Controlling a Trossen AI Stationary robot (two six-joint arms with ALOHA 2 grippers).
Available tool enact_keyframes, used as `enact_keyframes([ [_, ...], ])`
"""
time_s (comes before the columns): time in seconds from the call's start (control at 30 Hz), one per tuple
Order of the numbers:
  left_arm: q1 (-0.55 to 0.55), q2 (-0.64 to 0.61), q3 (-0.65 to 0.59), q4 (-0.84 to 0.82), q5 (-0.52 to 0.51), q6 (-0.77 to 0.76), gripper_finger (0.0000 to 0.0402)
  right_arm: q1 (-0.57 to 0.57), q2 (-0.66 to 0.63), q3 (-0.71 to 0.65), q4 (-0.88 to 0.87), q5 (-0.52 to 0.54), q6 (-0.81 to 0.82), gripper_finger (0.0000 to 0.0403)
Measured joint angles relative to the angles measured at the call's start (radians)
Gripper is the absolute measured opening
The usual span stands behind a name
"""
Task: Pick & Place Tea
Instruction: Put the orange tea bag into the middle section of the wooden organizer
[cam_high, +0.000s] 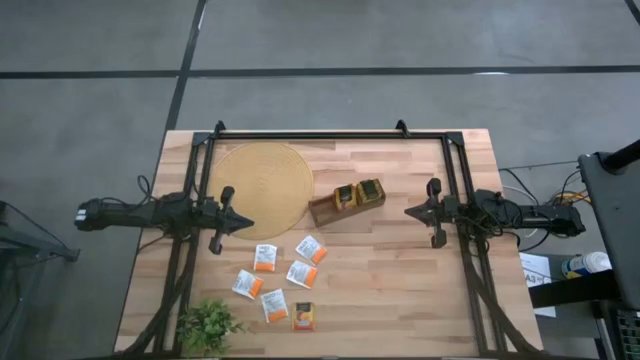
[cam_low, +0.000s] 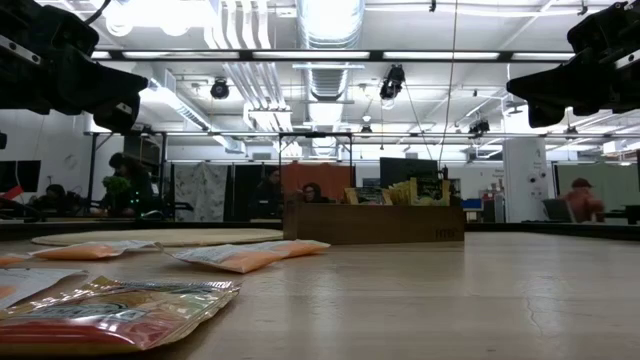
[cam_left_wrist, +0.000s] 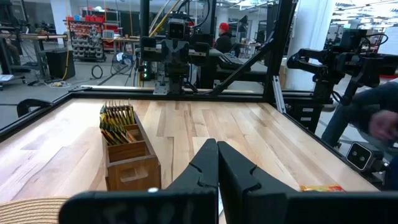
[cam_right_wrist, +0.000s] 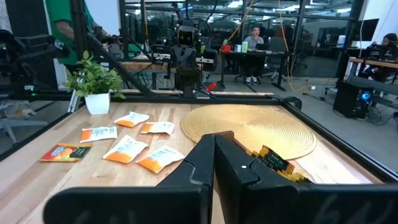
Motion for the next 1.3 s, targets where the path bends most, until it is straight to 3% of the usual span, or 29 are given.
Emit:
enact_keyframes([
  [0.83,0.000,0.000,0.000,0.008,-0.001,-0.022,0.0000,0.000,0.000,0.000,0.000,0.001,0.000,0.0009],
  [1.3,0.000,0.000,0.000,0.440,0.015,-0.629,0.0002,0.000,0.000,0.000,0.000,0.001,0.000,0.0009],
])
